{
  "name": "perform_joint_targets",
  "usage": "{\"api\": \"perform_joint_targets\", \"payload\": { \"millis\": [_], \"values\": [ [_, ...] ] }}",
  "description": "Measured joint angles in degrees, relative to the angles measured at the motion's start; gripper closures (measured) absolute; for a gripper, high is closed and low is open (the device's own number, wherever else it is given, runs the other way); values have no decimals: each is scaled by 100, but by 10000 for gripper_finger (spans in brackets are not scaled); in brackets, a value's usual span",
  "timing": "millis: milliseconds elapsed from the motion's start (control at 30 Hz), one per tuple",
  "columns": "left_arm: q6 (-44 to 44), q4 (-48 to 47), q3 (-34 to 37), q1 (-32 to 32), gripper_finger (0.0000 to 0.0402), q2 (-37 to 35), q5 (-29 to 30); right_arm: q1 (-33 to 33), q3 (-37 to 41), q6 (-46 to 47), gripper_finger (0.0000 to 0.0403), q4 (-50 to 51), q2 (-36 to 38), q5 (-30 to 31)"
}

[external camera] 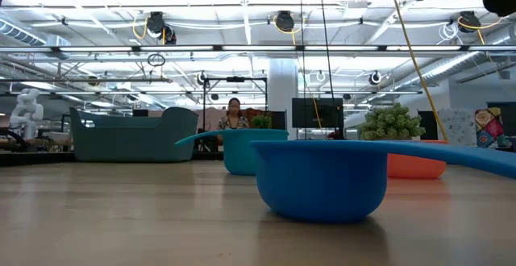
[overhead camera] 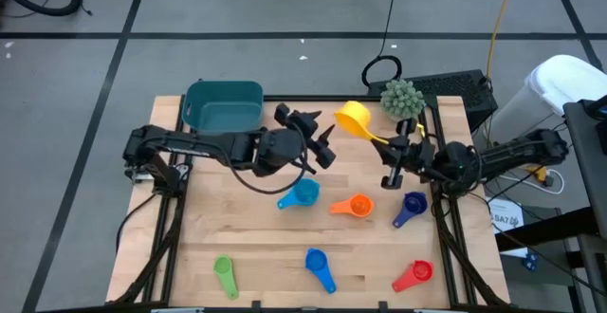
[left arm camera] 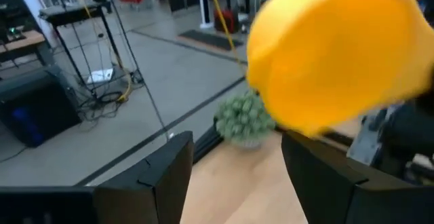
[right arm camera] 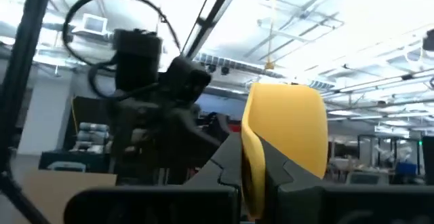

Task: Nest measuring cups in basket
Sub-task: Stack the yellow measuring cup on top of the light blue measuring cup

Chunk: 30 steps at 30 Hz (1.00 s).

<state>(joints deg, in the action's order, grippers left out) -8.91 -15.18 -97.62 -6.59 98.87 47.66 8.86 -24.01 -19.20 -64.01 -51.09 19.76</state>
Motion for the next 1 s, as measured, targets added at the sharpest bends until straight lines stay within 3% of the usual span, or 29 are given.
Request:
{"api": "perform_joint_targets", "payload": {
  "millis": [233,467,733,1000],
  "values": [
    [253,1122,57,-7,172,4,-627,263,0,-483,403,-61,-15,256],
    [-188,1317,393,59,172,4,-715,504,0,-902,403,-105,108,296],
    [-282,2785,911,223,172,9,-1053,709,0,-930,403,173,76,462],
    [-352,2787,918,343,177,9,-1487,775,0,-1003,403,154,76,423]
  ]
}}
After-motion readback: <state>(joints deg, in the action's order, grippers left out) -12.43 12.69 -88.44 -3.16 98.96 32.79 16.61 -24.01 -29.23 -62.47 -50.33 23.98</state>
